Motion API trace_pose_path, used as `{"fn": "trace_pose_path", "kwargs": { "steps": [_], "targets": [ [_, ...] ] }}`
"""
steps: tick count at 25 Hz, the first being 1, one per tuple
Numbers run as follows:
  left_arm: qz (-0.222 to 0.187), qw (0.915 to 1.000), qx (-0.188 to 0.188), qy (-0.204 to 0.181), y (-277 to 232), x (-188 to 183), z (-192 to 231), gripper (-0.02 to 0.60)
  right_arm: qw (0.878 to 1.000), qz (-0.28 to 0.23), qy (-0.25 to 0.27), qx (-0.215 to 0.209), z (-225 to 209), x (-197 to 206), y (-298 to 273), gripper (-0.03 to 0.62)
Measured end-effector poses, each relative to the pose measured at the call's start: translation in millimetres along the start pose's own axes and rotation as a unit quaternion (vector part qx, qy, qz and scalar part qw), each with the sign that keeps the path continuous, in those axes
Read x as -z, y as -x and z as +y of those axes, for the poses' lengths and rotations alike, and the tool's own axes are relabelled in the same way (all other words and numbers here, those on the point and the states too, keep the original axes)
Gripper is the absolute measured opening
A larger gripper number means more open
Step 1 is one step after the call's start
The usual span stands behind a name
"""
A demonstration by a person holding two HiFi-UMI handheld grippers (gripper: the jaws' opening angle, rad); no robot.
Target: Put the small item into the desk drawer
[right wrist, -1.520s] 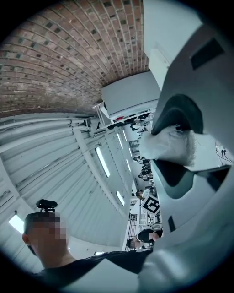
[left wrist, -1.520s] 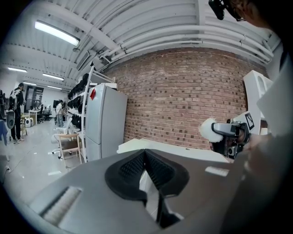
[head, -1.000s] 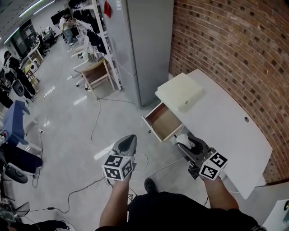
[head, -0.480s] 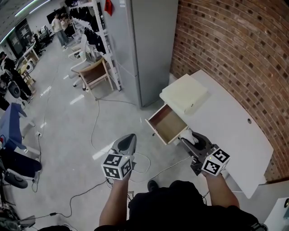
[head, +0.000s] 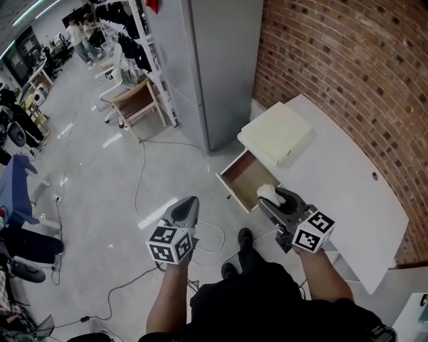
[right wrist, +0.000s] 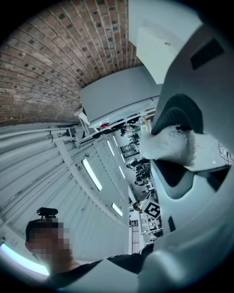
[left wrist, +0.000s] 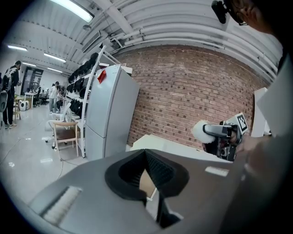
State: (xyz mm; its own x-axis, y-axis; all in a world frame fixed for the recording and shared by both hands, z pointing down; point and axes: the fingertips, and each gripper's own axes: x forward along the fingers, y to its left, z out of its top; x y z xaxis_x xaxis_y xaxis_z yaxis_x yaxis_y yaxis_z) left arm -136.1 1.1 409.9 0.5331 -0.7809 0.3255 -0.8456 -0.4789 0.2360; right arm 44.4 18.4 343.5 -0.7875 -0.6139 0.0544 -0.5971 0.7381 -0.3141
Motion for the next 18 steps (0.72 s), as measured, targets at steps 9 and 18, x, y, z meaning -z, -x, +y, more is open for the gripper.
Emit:
{"fn": "trace_pose_path", "kwargs": {
  "steps": [9,18],
  "targets": [
    [0.018,0.9996,-0.019,-0.006,-67,-35,35,0.012,0.999,0.011,-0.036,-0.016,-79,3,-55,0.161],
    [0.042,0.9988,-0.024,0.009,-136,-45,49,0.012,0.997,0.043,-0.053,-0.04,-140,7,-92,0.161]
  ]
}}
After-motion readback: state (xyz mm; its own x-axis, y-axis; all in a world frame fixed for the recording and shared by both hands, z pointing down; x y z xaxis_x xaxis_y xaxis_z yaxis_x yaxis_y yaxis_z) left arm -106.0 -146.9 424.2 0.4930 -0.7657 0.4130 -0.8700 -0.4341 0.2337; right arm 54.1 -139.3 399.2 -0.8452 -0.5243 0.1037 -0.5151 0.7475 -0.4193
